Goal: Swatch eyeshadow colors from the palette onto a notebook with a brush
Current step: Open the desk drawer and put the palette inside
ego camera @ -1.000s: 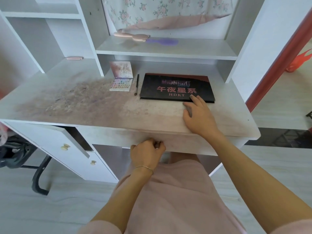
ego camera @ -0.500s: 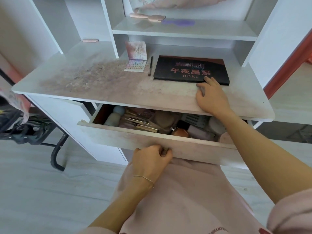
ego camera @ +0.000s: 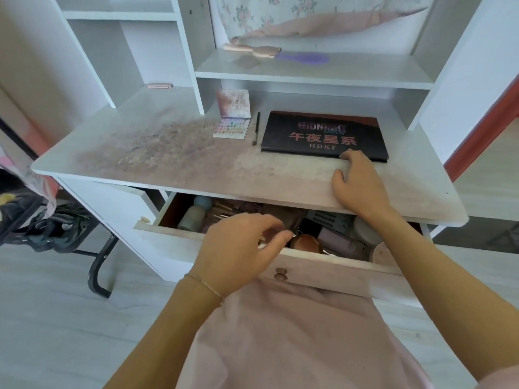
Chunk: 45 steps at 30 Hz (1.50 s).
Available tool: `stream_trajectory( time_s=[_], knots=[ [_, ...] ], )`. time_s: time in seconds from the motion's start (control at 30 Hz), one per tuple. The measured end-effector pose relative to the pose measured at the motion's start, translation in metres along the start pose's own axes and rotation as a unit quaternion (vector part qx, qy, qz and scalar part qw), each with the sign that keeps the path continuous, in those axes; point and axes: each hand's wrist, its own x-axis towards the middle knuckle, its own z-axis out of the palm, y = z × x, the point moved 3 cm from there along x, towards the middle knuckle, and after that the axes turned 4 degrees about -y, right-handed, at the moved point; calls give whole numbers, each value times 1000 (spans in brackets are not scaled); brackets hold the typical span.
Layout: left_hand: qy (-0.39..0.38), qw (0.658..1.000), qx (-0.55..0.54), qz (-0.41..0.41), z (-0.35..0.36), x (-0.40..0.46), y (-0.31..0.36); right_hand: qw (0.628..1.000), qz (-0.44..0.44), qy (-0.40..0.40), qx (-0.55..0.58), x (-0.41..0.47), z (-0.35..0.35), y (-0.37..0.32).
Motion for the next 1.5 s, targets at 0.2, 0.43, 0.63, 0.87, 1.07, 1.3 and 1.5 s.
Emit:
stream_trajectory(
  time_s=[0.2,0.43,0.63,0.87,1.07,1.3,1.5],
  knots=[
    [62,998,-11,3,9,74,-14,997,24,32,72,4,-5,10],
    [83,993,6,-82,27,154,-46,995,44,89,-5,31,-13,28],
    [-14,989,116,-90,55,179,-54,985,94,-16,-143,58,-5,44],
    [-32,988,123,-90,51,145,-50,983,93,-21,-159,26,-8,33],
    [69,994,49,-75,24,91,-35,985,47,99,-133,-29,-23,11],
    [61,985,2,-163,16,107,-52,992,56,54,-102,-5,-30,9],
    [59,981,87,-166,40,120,-53,984,-8,-117,-137,63,4,3]
  ],
)
